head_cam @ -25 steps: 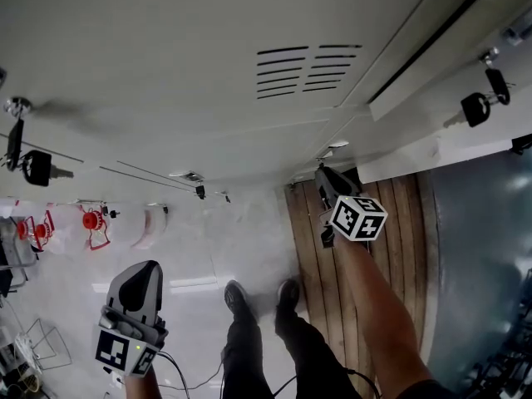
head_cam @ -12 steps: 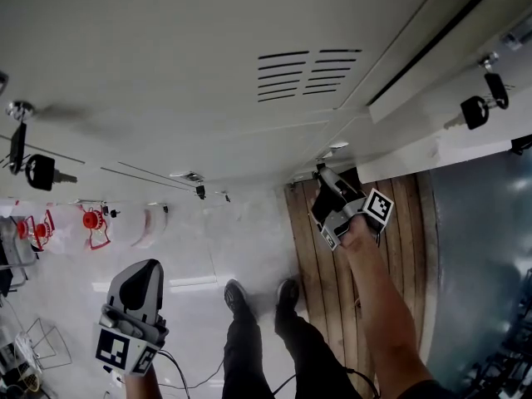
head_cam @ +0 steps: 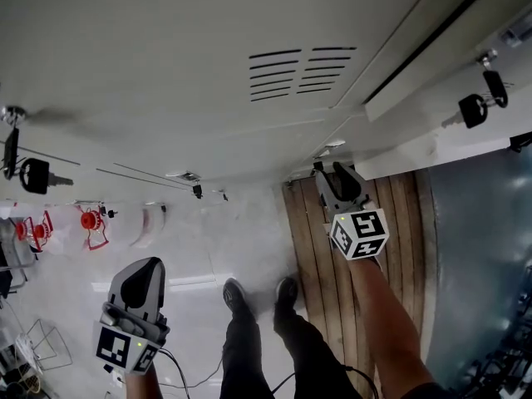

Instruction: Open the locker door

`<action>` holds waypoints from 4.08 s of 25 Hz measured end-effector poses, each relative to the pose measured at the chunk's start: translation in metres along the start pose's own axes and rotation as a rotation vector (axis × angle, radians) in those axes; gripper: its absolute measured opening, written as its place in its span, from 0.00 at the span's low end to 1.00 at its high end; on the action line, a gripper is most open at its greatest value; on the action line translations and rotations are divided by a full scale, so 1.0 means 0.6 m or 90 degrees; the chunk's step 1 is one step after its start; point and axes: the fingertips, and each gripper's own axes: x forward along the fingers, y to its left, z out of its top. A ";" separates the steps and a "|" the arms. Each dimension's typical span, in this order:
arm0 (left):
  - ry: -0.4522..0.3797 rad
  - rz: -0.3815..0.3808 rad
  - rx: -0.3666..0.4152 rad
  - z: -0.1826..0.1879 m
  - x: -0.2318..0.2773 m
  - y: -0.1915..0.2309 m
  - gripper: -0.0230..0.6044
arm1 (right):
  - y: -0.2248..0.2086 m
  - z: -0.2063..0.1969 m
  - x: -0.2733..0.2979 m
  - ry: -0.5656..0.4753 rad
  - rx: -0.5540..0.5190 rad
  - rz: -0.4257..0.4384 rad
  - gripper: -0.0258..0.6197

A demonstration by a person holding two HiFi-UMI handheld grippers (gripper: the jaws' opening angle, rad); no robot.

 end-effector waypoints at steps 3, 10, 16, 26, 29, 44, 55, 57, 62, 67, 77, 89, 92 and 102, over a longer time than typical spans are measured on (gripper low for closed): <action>0.004 0.003 -0.001 -0.003 -0.001 -0.001 0.06 | 0.024 0.038 0.009 -0.031 -0.047 0.016 0.30; 0.012 0.012 0.003 -0.007 -0.013 0.005 0.06 | 0.029 0.065 0.025 -0.045 -0.064 0.008 0.27; 0.009 0.015 0.001 -0.005 -0.024 0.006 0.06 | 0.034 0.074 0.027 -0.043 -0.080 0.018 0.22; -0.015 0.007 0.006 0.030 -0.043 -0.013 0.06 | 0.046 0.042 -0.047 -0.008 -0.089 0.042 0.22; -0.010 0.013 0.013 0.035 -0.058 -0.019 0.06 | 0.046 0.026 -0.086 0.004 -0.084 0.050 0.22; -0.008 0.025 0.020 0.018 -0.131 -0.050 0.06 | -0.009 -0.042 -0.264 0.026 -0.087 0.011 0.23; -0.015 0.049 0.022 0.040 -0.189 -0.046 0.06 | -0.035 -0.060 -0.293 0.077 -0.047 -0.045 0.22; -0.014 0.052 0.024 0.052 -0.209 -0.046 0.06 | -0.032 -0.064 -0.303 0.093 -0.026 -0.059 0.22; -0.034 0.071 0.025 0.115 -0.275 -0.042 0.06 | 0.000 -0.024 -0.364 0.108 -0.003 -0.074 0.22; -0.059 0.091 0.048 0.200 -0.349 -0.034 0.06 | 0.062 0.089 -0.430 0.071 0.010 -0.049 0.21; -0.136 0.148 0.084 0.381 -0.487 -0.002 0.06 | 0.200 0.407 -0.516 -0.073 0.011 0.024 0.18; -0.212 0.102 0.083 0.514 -0.501 -0.129 0.06 | 0.288 0.662 -0.634 -0.202 -0.019 0.134 0.11; -0.223 0.084 0.098 0.523 -0.501 -0.156 0.06 | 0.304 0.666 -0.655 -0.202 -0.057 0.135 0.09; -0.221 0.037 0.115 0.519 -0.491 -0.217 0.06 | 0.308 0.666 -0.704 -0.204 -0.066 0.125 0.09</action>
